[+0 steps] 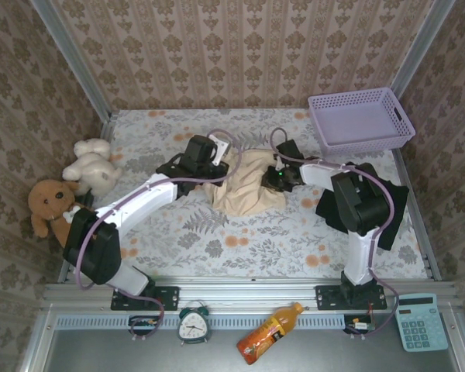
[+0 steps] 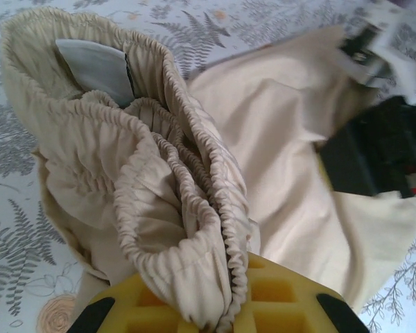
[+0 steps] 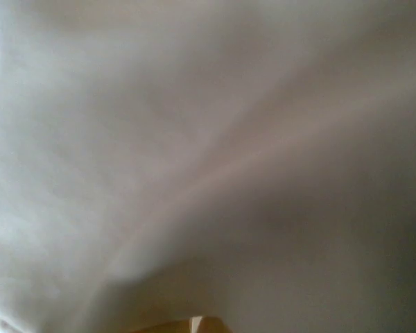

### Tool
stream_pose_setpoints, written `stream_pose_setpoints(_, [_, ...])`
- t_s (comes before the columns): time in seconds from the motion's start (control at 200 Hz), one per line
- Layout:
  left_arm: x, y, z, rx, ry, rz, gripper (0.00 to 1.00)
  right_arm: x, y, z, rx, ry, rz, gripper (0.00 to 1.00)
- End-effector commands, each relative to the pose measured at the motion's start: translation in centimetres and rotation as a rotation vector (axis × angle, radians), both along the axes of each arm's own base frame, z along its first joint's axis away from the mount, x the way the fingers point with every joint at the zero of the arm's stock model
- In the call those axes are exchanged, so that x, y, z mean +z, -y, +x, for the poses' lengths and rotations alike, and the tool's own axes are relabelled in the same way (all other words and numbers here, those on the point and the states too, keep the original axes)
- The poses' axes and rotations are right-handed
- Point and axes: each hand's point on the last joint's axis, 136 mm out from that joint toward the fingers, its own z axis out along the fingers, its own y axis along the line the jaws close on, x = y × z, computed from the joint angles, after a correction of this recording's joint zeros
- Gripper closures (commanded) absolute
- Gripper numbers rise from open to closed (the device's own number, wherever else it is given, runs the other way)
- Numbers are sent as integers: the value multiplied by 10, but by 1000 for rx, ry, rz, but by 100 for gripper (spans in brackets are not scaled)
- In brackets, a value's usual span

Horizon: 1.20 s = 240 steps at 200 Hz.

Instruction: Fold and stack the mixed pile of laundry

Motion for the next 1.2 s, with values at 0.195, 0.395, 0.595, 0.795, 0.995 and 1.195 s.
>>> stream_pose_setpoints(0.195, [12,38,-6,-130,87,63,100,-1,-41,-20,64,-68,42,72])
stream_pose_setpoints(0.395, [7,48,-5,-170,86,82,100,39,23,-27,-12,-10,-28,64])
stream_pose_setpoints(0.595, [-3,73,-17,-260,73,81,98,21,68,-37,-87,-55,-134,63])
stream_pose_setpoints(0.795, [-25,104,-37,-405,18,118,97,-8,80,-43,-120,-132,-208,64])
stream_pose_setpoints(0.995, [-56,146,-84,-619,-64,142,100,-23,77,-46,-117,-171,-196,72])
stream_pose_setpoints(1.195, [-84,167,-132,-757,-96,210,82,-31,77,-49,-112,-195,-199,73])
